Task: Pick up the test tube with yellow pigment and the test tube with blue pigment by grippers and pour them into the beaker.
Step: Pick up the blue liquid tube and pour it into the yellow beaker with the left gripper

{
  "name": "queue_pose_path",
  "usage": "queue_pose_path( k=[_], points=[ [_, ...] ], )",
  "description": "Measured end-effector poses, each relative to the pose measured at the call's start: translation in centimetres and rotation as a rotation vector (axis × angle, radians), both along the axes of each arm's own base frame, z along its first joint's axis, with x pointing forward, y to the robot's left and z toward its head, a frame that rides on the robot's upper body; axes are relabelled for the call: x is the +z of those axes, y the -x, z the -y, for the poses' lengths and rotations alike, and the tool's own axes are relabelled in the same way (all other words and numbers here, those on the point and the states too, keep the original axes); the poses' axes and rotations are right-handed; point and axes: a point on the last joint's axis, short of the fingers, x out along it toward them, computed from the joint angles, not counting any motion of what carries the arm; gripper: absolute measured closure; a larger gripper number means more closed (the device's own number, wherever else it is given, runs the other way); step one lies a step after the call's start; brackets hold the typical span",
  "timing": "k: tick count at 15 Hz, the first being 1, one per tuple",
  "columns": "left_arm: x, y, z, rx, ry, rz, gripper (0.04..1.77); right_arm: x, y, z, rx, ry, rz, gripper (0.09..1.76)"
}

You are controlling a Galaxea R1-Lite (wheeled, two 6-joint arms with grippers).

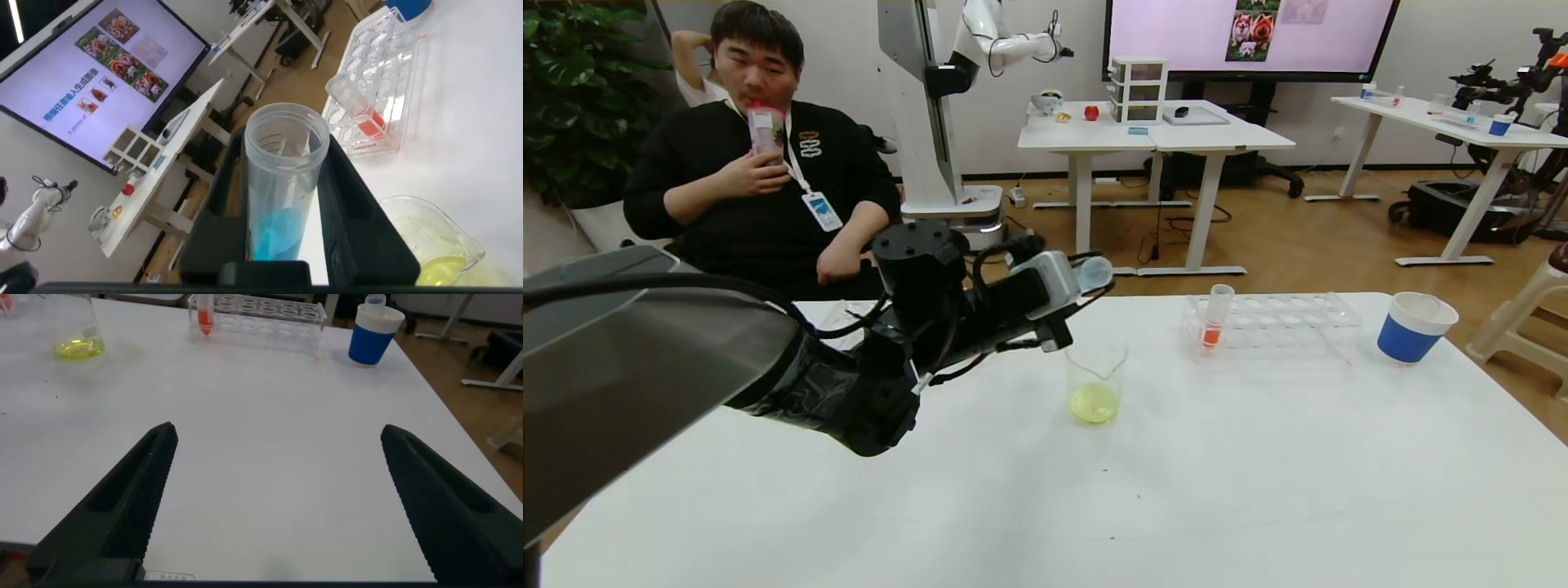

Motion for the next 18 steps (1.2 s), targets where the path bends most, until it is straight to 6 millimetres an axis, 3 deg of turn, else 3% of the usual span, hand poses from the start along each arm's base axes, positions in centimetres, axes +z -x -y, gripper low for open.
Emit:
queue_pose_path(
  k=[8, 18],
  points=[
    [-1.6, -1.9, -1.4, -0.075, -0.176, 0.251, 1.31, 0.0, 0.0, 0.0, 0.000, 0.000, 0.000, 0.11],
    [-2.8, -4.1, -0.1, -0.067, -0.289, 0.503, 1.31, 0.0, 0.0, 0.0, 0.000, 0.000, 0.000, 0.11]
  ],
)
